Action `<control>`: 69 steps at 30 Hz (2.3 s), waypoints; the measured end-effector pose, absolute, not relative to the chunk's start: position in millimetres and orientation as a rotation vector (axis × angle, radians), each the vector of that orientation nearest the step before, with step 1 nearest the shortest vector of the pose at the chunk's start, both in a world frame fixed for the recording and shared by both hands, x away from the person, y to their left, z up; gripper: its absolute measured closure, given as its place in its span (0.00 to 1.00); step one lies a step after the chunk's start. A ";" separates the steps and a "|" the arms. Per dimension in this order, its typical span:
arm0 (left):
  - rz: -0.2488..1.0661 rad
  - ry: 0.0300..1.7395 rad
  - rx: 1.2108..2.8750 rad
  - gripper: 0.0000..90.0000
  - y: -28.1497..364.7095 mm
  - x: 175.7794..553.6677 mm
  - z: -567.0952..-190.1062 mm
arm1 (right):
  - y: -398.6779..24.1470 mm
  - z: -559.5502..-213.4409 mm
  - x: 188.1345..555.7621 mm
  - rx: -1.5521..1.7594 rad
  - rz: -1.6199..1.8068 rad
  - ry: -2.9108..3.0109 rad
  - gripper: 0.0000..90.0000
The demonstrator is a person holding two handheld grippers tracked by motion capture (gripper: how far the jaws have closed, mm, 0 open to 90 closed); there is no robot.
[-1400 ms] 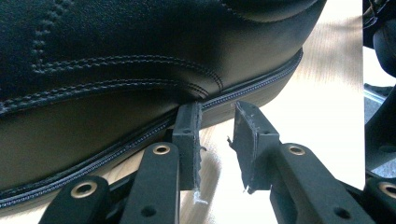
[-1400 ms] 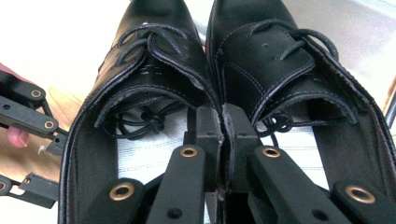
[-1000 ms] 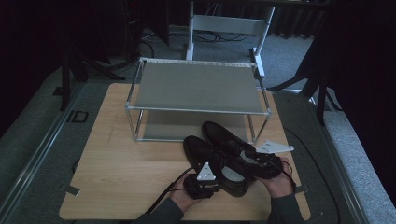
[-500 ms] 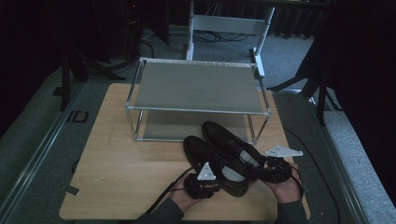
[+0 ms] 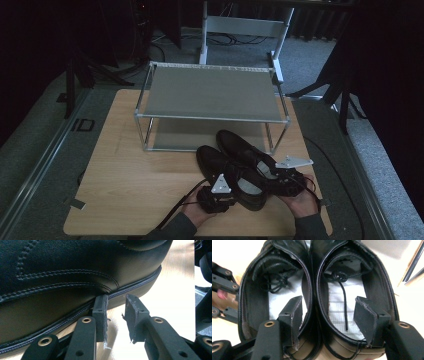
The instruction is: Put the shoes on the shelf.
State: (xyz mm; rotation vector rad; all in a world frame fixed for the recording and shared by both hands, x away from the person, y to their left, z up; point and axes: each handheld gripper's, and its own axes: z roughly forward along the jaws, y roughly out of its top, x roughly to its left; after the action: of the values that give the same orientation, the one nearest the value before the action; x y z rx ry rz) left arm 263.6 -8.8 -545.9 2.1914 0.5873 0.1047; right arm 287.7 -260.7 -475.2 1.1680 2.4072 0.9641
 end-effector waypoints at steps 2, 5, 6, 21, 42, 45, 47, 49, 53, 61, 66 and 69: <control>0.108 0.589 2.191 0.79 -9.0 263.3 -546.0 | -257.9 -474.0 288.8 1.162 0.925 2.426 0.47; 0.108 0.589 2.191 0.80 -9.0 263.4 -546.0 | -254.1 -473.1 290.5 1.158 0.888 2.459 0.51; 0.107 0.589 2.191 0.80 -8.8 263.5 -546.0 | -253.8 -473.0 290.9 1.160 0.889 2.467 0.52; 0.111 0.591 2.191 0.80 -9.2 263.0 -546.0 | -247.3 -470.6 295.3 1.146 0.811 2.545 0.58; 0.119 0.591 2.181 0.80 -9.2 262.2 -544.6 | -236.1 -482.3 307.4 1.188 0.655 2.601 0.71; 0.123 0.596 2.177 0.80 -9.0 262.7 -543.6 | -235.6 -482.9 308.6 1.199 0.661 2.608 0.78; 0.125 0.596 2.178 0.80 -8.8 263.0 -543.3 | -236.0 -483.7 309.0 1.205 0.687 2.622 0.82; 0.126 0.597 2.177 0.80 -8.6 263.5 -542.9 | -236.8 -484.3 309.0 1.209 0.705 2.630 0.85; 0.128 0.599 2.176 0.80 -8.6 264.0 -542.3 | -235.4 -484.1 308.4 1.219 0.695 2.622 0.87; 0.135 0.614 2.172 0.82 -6.9 265.8 -541.6 | -234.3 -484.1 304.9 1.197 0.713 2.608 0.88; 0.136 0.629 2.159 0.89 -3.9 266.2 -540.2 | -235.3 -484.1 302.1 1.218 0.757 2.586 0.89; 0.145 0.648 2.141 0.96 -0.5 267.2 -539.0 | -236.1 -482.7 299.7 1.242 0.803 2.562 0.89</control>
State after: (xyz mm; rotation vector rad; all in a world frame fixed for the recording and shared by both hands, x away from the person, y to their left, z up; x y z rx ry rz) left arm 267.2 -0.5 -539.0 2.1414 0.6481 0.1446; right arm 299.7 -236.1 -482.7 1.2424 2.5622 0.8035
